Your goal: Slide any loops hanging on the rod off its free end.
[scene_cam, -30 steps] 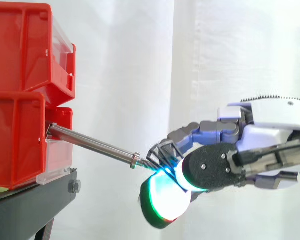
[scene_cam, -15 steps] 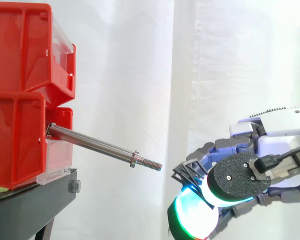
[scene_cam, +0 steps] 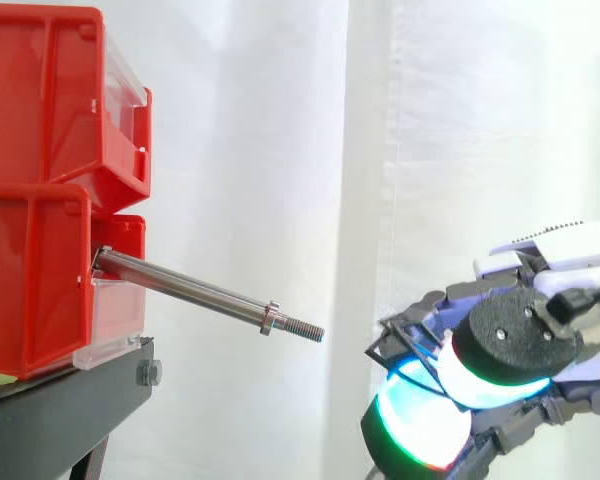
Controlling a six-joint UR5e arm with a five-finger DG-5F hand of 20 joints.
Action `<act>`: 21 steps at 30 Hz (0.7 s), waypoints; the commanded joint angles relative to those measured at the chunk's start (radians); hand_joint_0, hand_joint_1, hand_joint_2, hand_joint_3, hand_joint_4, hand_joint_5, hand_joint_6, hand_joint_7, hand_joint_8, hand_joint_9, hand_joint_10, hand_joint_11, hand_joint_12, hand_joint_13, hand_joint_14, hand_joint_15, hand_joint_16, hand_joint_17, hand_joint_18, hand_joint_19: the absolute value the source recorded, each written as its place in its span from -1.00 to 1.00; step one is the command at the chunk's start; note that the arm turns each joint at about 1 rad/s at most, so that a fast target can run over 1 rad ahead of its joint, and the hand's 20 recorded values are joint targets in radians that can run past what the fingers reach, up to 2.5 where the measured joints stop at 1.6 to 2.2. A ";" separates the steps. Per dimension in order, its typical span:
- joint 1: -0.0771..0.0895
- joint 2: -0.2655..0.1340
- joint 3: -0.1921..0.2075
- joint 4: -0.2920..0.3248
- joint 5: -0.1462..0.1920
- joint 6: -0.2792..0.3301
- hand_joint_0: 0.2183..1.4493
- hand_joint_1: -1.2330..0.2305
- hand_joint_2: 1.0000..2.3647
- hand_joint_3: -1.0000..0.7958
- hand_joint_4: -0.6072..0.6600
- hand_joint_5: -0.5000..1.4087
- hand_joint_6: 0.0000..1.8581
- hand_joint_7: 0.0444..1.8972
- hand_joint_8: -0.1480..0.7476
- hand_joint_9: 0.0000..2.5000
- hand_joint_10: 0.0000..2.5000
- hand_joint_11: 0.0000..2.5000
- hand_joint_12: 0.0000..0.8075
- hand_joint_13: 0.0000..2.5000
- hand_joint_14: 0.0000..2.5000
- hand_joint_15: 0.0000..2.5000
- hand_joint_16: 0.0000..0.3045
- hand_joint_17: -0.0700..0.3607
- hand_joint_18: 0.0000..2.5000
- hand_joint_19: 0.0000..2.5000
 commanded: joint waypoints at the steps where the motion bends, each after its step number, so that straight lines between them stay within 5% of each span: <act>1: 0.003 0.003 0.020 -0.017 0.011 0.031 -0.21 -0.38 -1.00 -0.41 -0.03 -0.68 0.01 -0.05 -0.11 -0.44 -0.99 -0.61 -0.08 -0.60 -0.99 -0.81 -0.65 -0.12 -0.60 -0.71; 10: 0.007 0.005 0.067 -0.140 0.011 0.093 -0.21 -0.40 -1.00 -0.44 -0.01 -0.68 0.00 -0.05 -0.12 -0.44 -0.99 -0.61 -0.08 -0.60 -0.99 -0.81 -0.65 -0.13 -0.59 -0.70; 21: 0.013 0.005 0.067 -0.195 0.008 0.175 -0.32 -0.27 -1.00 -0.41 0.09 -0.66 -0.01 0.03 -0.10 -0.40 -0.98 -0.61 -0.09 -0.58 -0.99 -0.80 -0.66 -0.13 -0.59 -0.68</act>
